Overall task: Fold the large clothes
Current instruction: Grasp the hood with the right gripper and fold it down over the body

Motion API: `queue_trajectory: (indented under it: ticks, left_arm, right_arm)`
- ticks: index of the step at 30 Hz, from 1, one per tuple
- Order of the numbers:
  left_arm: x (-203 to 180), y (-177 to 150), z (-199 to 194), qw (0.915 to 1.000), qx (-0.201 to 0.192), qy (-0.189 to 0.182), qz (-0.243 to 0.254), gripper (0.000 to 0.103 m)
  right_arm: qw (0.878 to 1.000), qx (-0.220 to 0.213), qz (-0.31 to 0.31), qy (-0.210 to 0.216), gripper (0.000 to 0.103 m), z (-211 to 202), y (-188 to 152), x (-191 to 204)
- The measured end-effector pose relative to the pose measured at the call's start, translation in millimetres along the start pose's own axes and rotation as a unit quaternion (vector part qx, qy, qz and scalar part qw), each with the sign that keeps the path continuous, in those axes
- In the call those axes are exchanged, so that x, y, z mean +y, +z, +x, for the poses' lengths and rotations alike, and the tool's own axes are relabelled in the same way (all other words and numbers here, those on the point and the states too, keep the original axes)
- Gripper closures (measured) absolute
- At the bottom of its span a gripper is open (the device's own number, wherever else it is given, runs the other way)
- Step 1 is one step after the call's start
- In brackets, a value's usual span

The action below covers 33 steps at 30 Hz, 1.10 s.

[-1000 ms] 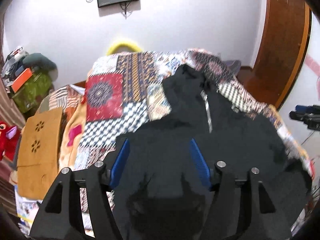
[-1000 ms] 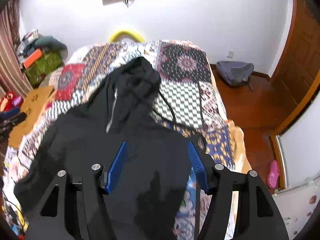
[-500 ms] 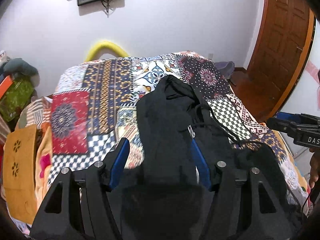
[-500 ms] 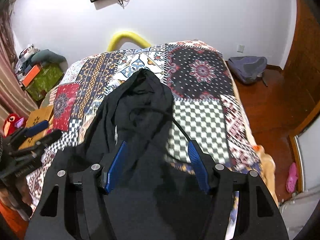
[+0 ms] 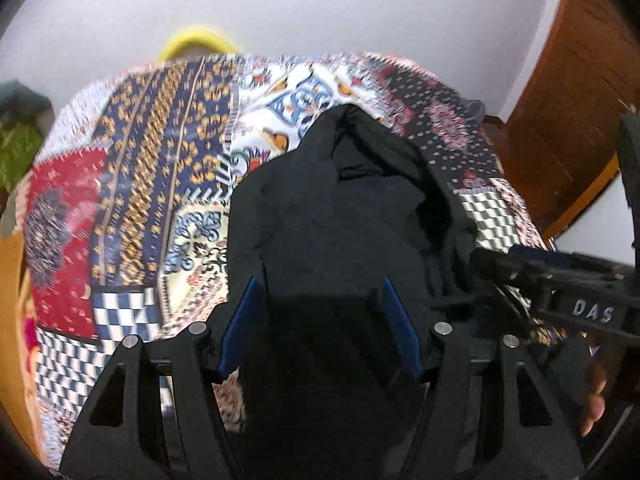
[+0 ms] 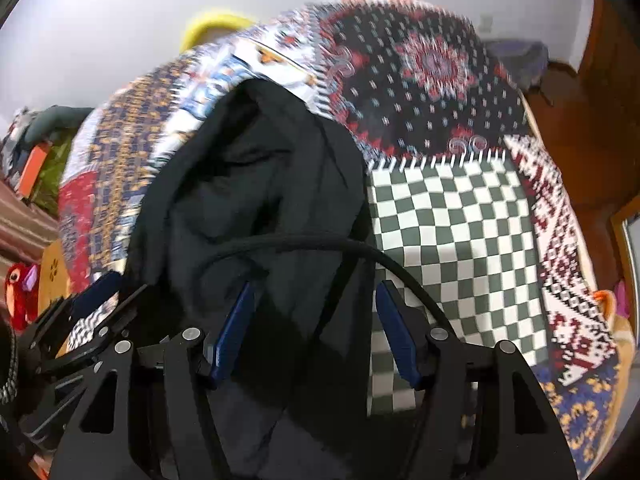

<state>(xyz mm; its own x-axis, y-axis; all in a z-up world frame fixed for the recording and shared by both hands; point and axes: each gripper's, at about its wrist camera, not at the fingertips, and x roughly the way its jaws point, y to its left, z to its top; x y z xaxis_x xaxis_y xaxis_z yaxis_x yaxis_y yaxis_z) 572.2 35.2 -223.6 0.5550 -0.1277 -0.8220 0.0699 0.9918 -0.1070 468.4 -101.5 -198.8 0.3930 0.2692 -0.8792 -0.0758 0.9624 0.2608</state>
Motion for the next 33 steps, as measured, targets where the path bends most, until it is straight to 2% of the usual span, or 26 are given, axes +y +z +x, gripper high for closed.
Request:
queue_trajectory:
  ticks: [2, 4, 5, 7, 8, 10, 12, 16, 22, 26, 33]
  left_arm:
    - [1.8, 1.9, 15.2, 0.9999, 0.008, 0.007, -0.005, 0.044]
    - [-0.2, 1.3, 23.0, 0.9996, 0.007, 0.026, 0.008, 0.053]
    - [-1.7, 0.5, 26.8, 0.9992, 0.007, 0.034, 0.019, 0.055]
    - [-2.5, -1.7, 29.0, 0.9987, 0.004, 0.039, 0.031, 0.065]
    - [-2.4, -3.1, 28.7, 0.9986, 0.003, 0.041, 0.033, 0.068]
    - [-4.2, -6.2, 27.1, 0.9982, 0.005, 0.042, 0.041, 0.085]
    - [-5.6, -7.3, 22.1, 0.9979, 0.005, 0.045, 0.047, 0.088]
    - [-4.2, -10.2, -9.0, 0.998, -0.008, 0.042, 0.046, 0.09]
    - [-10.6, -24.9, -85.9, 0.9969, -0.034, 0.024, 0.067, 0.09]
    - [-16.3, -55.0, -135.4, 0.9955, -0.044, 0.016, 0.083, 0.091]
    - [-14.5, -121.0, -173.1, 0.9968, -0.019, -0.012, 0.076, 0.091]
  right_arm:
    - [1.0, 0.003, 0.01, -0.003, 0.044, 8.7, 2.8, -4.2]
    - [1.0, 0.01, 0.017, -0.002, 0.053, 17.1, 1.4, -9.3]
    - [1.0, 0.016, 0.018, 0.004, 0.063, 20.6, 0.3, -11.1]
    - [1.0, 0.018, 0.017, 0.003, 0.074, 23.4, -3.0, -13.3]
    - [1.0, 0.017, 0.01, 0.0, 0.084, 22.0, -4.7, -12.3]
    - [1.0, 0.007, 0.005, -0.006, 0.088, 12.3, -8.1, -9.4]
    - [1.0, -0.008, -0.005, -0.009, 0.093, -3.4, -12.1, -4.6]
    - [0.999, -0.039, -0.028, -0.001, 0.094, -49.0, -25.9, 5.2]
    - [0.995, -0.07, -0.061, 0.029, 0.095, -116.9, -59.8, 27.2]
    - [0.993, -0.077, -0.085, 0.039, 0.095, -147.4, -91.0, 46.7]
    - [0.991, -0.054, -0.115, 0.047, 0.095, -159.1, -154.6, 43.7]
